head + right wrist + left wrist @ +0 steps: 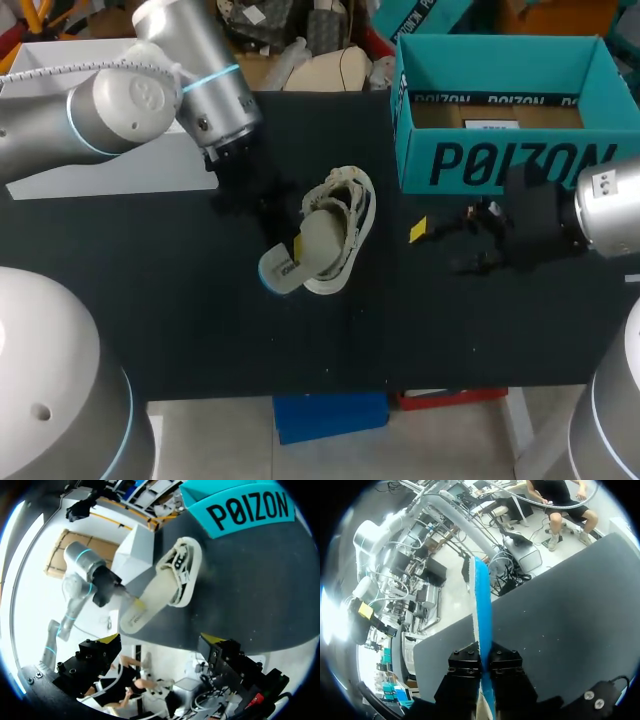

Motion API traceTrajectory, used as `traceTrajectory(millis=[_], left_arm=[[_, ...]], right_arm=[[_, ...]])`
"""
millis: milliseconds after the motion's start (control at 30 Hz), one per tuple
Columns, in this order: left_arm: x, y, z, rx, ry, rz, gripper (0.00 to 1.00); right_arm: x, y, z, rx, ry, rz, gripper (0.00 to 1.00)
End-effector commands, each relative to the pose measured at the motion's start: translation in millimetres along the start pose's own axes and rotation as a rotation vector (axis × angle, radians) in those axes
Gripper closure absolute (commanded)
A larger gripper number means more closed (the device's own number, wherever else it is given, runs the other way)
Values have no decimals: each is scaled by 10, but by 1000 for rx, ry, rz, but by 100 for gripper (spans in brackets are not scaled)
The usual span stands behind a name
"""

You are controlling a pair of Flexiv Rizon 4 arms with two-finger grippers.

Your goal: Take the shoe out of the shoebox, open the shoe tongue, remove and reinsert the insole, then place the shoe into the shoebox

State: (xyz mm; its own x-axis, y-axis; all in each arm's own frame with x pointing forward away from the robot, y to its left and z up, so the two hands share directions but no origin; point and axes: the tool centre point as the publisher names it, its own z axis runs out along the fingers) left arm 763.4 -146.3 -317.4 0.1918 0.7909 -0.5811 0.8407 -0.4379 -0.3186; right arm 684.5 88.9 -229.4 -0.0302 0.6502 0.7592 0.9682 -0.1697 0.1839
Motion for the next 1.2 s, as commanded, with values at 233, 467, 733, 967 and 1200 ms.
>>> traceTrajectory(millis=[233, 467, 733, 967, 1200], left_arm=[[30, -80, 60, 10, -28, -75, 100], [57, -6, 154, 8, -44, -93, 100], [62, 124, 240, -24, -104, -68, 100], [109, 236, 301, -40, -160, -98, 100], [99, 405, 248, -109, -216, -83, 100]], right_arm=[[6, -4, 0, 0, -2, 0, 0], [6, -4, 0, 0, -2, 0, 0], [6, -4, 0, 0, -2, 0, 0], [6, -4, 0, 0, -2, 0, 0], [6, -4, 0, 0, -2, 0, 0]])
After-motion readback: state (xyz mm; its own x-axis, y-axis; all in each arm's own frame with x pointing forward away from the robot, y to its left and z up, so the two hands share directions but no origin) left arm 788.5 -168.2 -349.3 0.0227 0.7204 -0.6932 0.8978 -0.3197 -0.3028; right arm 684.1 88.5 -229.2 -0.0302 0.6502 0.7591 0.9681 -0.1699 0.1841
